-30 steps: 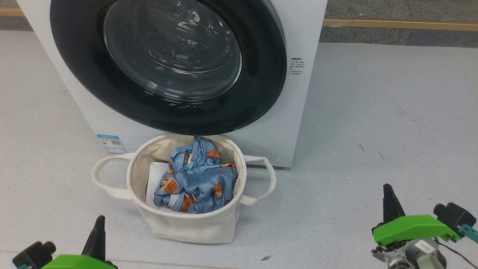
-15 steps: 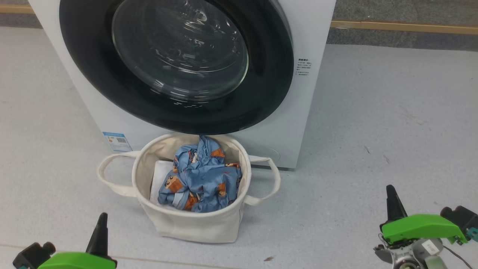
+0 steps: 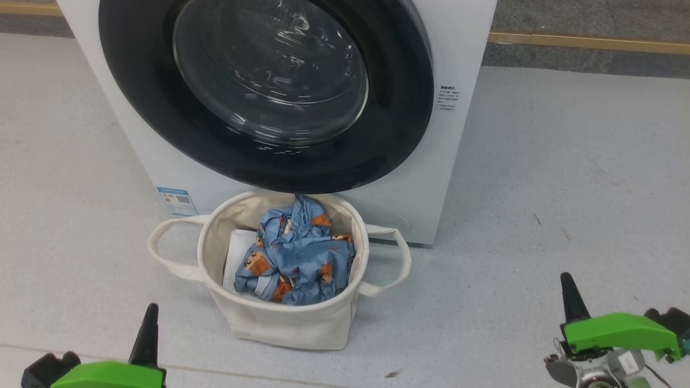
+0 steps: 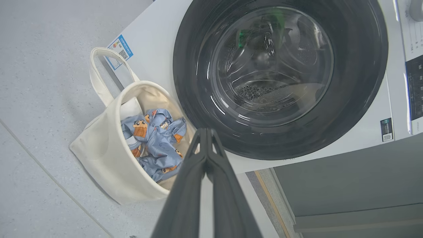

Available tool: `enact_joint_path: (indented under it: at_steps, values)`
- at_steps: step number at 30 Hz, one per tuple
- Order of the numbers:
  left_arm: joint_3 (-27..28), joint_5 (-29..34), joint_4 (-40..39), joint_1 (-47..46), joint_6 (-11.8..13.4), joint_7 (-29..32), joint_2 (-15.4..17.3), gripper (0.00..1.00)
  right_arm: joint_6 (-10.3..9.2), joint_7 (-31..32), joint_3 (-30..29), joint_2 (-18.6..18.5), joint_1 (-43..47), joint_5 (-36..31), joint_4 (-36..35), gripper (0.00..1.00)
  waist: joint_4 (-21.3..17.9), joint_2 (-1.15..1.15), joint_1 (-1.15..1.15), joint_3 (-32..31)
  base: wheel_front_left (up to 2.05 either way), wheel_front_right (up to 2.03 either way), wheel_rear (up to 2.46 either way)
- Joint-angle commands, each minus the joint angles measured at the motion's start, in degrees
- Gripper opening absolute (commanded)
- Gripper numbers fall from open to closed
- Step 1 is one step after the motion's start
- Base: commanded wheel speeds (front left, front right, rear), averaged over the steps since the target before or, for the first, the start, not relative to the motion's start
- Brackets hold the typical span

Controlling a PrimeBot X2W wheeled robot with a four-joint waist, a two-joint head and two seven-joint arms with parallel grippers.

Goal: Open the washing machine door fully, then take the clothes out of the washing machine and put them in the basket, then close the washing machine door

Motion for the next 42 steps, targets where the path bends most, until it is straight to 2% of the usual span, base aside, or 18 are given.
enact_joint_path:
  at_steps: [1,42]
  values:
    - [1.98,-1.43,-2.50,-1.36,-0.26,0.61,0.36,0.00,0.00,0.51,0.32,-0.05,-1.04,1.67,-2.22,0.00,0.13,0.00,0.00,-0.01,0.00,0.00,0.00]
    - [6.87,-21.38,-7.56,-0.37,-0.39,7.22,-5.41,0.00,0.00,7.37,-3.61,0.30,0.65,26.07,-4.65,0.00,3.56,0.00,0.00,-0.19,0.00,0.00,0.00]
